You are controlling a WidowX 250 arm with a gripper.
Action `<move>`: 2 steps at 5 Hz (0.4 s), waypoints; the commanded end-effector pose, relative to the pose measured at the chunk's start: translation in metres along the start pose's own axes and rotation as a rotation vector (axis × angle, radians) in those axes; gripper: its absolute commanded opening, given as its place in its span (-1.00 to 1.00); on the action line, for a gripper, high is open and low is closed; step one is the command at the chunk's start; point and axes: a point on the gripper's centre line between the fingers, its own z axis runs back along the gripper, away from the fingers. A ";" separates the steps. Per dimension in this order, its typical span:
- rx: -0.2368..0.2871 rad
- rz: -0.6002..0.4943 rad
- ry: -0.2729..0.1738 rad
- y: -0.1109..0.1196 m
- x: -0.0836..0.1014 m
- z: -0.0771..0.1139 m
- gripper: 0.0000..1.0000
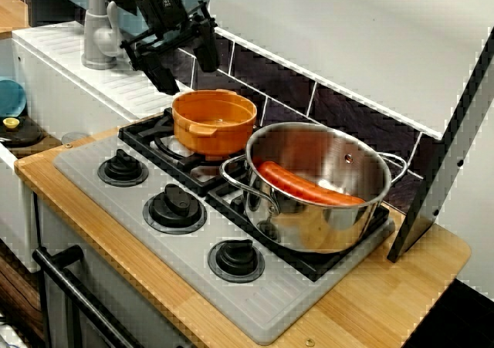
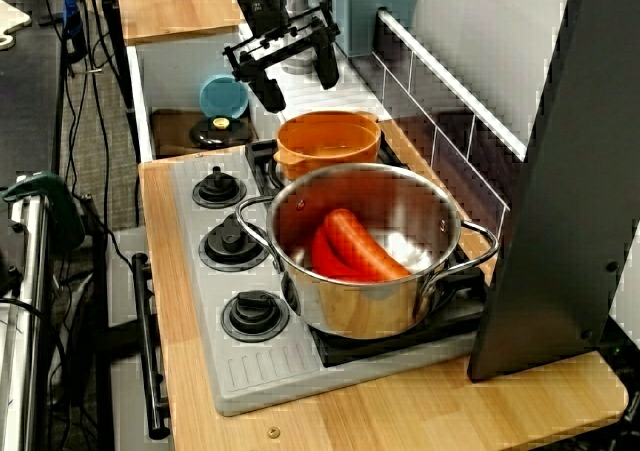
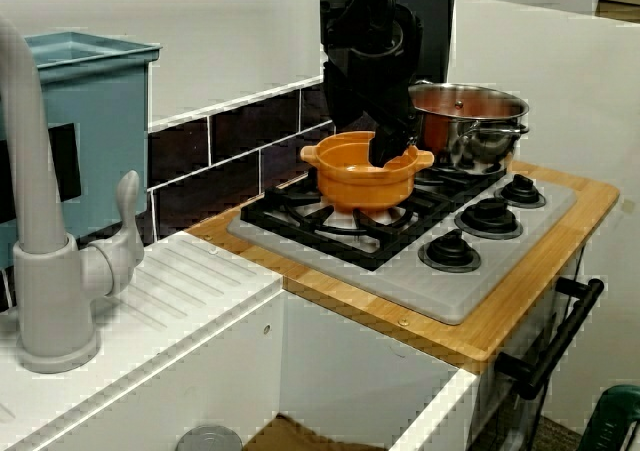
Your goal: Lift pot from stove
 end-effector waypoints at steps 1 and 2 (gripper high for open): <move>0.004 -0.054 0.032 0.006 -0.001 0.014 1.00; -0.001 -0.056 0.037 0.004 -0.006 0.013 1.00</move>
